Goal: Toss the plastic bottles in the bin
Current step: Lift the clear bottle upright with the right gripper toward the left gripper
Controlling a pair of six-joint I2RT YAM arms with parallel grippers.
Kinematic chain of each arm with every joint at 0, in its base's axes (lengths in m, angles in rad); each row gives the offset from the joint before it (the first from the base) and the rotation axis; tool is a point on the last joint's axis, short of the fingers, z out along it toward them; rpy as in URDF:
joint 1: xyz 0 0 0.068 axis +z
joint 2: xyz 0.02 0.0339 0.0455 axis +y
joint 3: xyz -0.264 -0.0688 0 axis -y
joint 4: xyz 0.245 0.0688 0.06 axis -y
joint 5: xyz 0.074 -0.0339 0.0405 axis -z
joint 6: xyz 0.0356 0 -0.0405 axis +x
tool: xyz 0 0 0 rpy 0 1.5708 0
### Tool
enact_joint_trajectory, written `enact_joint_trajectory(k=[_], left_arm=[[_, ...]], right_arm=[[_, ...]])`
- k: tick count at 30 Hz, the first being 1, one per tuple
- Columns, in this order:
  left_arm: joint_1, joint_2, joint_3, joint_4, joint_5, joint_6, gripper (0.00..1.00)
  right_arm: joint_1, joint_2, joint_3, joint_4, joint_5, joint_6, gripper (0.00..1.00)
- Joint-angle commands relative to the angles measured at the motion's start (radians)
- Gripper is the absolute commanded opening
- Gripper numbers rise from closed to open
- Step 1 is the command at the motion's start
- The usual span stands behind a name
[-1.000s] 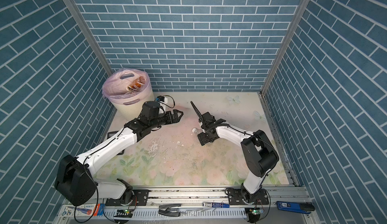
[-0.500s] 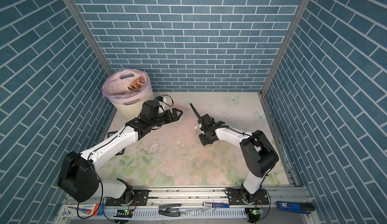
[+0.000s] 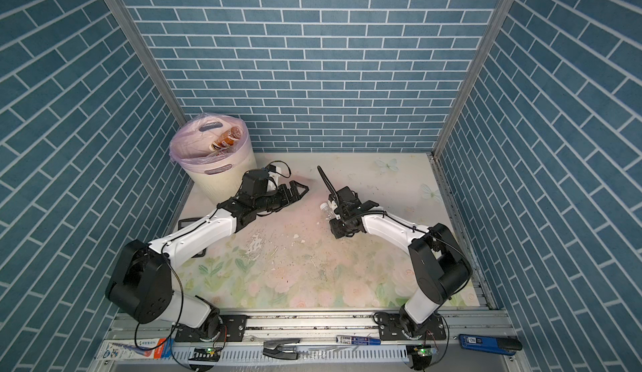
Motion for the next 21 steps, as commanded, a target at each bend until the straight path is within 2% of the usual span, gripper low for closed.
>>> enact_joint_trajectory(k=[1, 8, 14, 17, 21], left_arm=[[0.004, 0.024, 0.024, 0.044, 0.033, -0.026, 0.99], [-0.015, 0.093, 0.084, 0.059, 0.055, -0.053, 0.99], [-0.022, 0.151, 0.132, 0.088, 0.055, -0.085, 0.94], [-0.023, 0.181, 0.167, 0.091, 0.06, -0.089, 0.88], [-0.032, 0.214, 0.206, 0.093, 0.062, -0.093, 0.72]], right_arm=[[-0.006, -0.045, 0.081, -0.017, -0.044, 0.014, 0.45], [-0.02, -0.078, 0.14, -0.028, -0.099, 0.004, 0.45], [-0.024, -0.093, 0.169, 0.002, -0.171, 0.013, 0.45], [-0.025, -0.099, 0.163, 0.028, -0.193, 0.025, 0.44], [-0.025, -0.095, 0.158, 0.047, -0.21, 0.032, 0.44]])
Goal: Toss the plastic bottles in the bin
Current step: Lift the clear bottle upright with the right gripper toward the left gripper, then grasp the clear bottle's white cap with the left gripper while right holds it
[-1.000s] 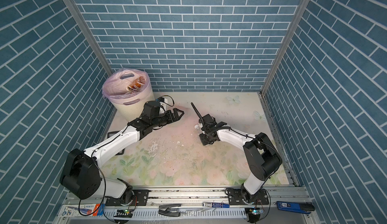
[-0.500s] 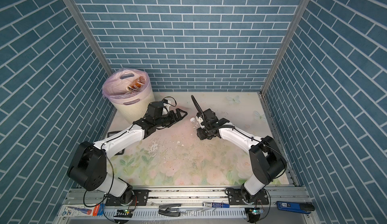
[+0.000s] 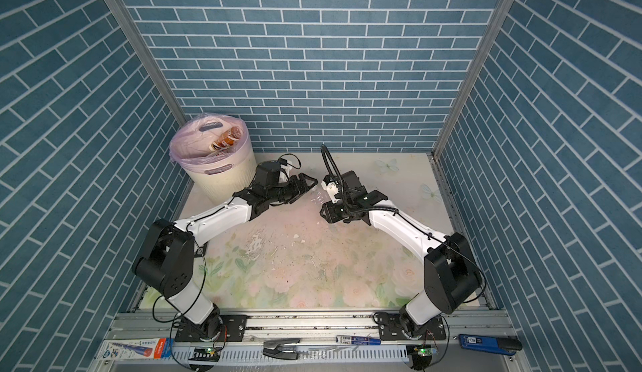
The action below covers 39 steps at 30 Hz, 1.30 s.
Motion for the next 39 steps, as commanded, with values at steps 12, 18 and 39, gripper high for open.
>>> enact_joint_trajectory(k=[12, 18, 39], left_arm=[[-0.014, 0.05, 0.053, 0.022, -0.018, -0.009, 0.39], [-0.014, 0.063, 0.081, -0.011, -0.031, -0.006, 0.21], [0.084, -0.022, 0.332, -0.422, -0.13, 0.266, 0.16]], right_arm=[[-0.02, 0.014, 0.055, 0.064, -0.068, 0.027, 0.44], [-0.028, 0.02, 0.061, 0.09, -0.093, 0.033, 0.44], [-0.055, -0.056, 0.058, 0.246, -0.196, 0.109, 0.92]])
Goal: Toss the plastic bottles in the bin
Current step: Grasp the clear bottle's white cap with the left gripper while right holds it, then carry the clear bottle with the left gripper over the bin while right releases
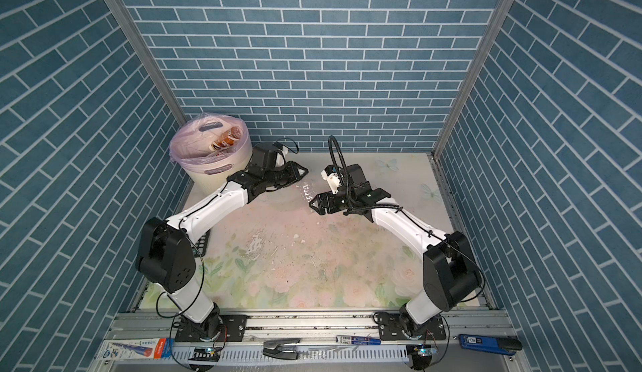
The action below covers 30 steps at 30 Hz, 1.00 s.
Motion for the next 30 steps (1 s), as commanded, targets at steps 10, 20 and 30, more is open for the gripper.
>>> enact_joint_trajectory(k=[10, 20, 30], left_arm=[[0.154, -0.081, 0.333, -0.292, -0.049, 0.188, 0.16], [0.368, -0.116, 0.61, -0.406, -0.036, 0.194, 0.18], [0.636, -0.055, 0.916, -0.39, 0.017, 0.076, 0.18]], right_arm=[[0.002, -0.016, 0.244, 0.063, -0.041, -0.038, 0.99], [0.035, 0.077, 0.493, 0.054, -0.071, -0.082, 0.99], [0.07, 0.164, 0.645, 0.002, -0.096, -0.106, 0.99]])
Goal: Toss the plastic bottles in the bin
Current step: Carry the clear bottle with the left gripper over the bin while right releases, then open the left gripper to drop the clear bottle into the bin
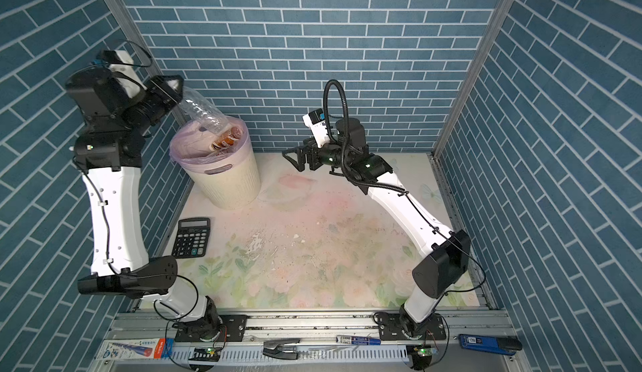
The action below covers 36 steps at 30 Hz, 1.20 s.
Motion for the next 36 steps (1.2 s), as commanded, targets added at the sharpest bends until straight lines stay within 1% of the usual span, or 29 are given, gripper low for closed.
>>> enact_joint_trajectory(k=[1, 5, 9, 10, 12, 13, 14, 16, 18, 19, 21, 25, 27, 29, 31, 33, 36], left_arm=[[0.041, 0.036, 0.013, 0.023, 0.029, -0.062, 0.18], [0.045, 0.09, -0.002, 0.049, 0.036, -0.079, 0.18], [0.064, 0.168, -0.045, -0.024, -0.087, -0.055, 0.2], [0.066, 0.199, -0.044, -0.053, -0.108, -0.055, 0.26], [0.071, 0.255, -0.015, -0.123, -0.115, -0.05, 0.44], [0.071, 0.272, -0.01, -0.152, -0.098, -0.057, 0.54], [0.069, 0.275, -0.024, -0.149, -0.069, -0.064, 0.58], [0.062, 0.244, -0.107, -0.086, -0.013, -0.086, 0.69], [0.048, 0.199, -0.171, -0.039, 0.0, -0.079, 0.82], [0.038, 0.182, -0.19, -0.037, 0.002, -0.068, 0.89], [0.019, 0.162, -0.205, -0.054, 0.005, -0.05, 0.99], [-0.022, 0.138, -0.249, -0.081, 0.029, -0.012, 0.99], [-0.052, 0.136, -0.241, -0.126, 0.019, 0.038, 0.99], [-0.089, 0.155, -0.193, -0.199, -0.018, 0.131, 0.98], [-0.119, 0.203, -0.108, -0.303, -0.064, 0.229, 0.95], [-0.139, 0.247, -0.034, -0.375, -0.072, 0.297, 0.92], [-0.178, 0.307, 0.053, -0.46, -0.12, 0.365, 0.88]], right_arm=[[0.012, 0.026, 0.069, -0.037, -0.023, -0.049, 0.99], [0.011, 0.043, 0.091, -0.064, -0.023, -0.061, 0.99], [0.011, 0.058, 0.105, -0.087, -0.025, -0.067, 0.99], [0.011, 0.06, 0.107, -0.092, -0.026, -0.068, 0.99], [0.012, 0.063, 0.107, -0.095, -0.026, -0.069, 0.99], [0.011, 0.065, 0.105, -0.098, -0.025, -0.07, 0.99], [0.009, 0.065, 0.104, -0.1, -0.023, -0.072, 0.99], [0.011, 0.069, 0.101, -0.1, -0.016, -0.072, 0.99], [0.01, 0.076, 0.101, -0.102, -0.014, -0.07, 0.99], [0.011, 0.081, 0.102, -0.101, -0.014, -0.066, 0.99], [0.01, 0.089, 0.103, -0.096, -0.016, -0.057, 0.99], [0.011, 0.103, 0.107, -0.091, -0.013, -0.042, 0.99], [0.011, 0.103, 0.105, -0.088, -0.01, -0.037, 0.99], [0.011, 0.102, 0.099, -0.089, -0.005, -0.035, 0.99], [0.011, 0.095, 0.086, -0.087, 0.002, -0.035, 0.99], [0.011, 0.089, 0.075, -0.087, 0.008, -0.035, 0.99], [0.011, 0.079, 0.059, -0.084, 0.023, -0.035, 0.99]])
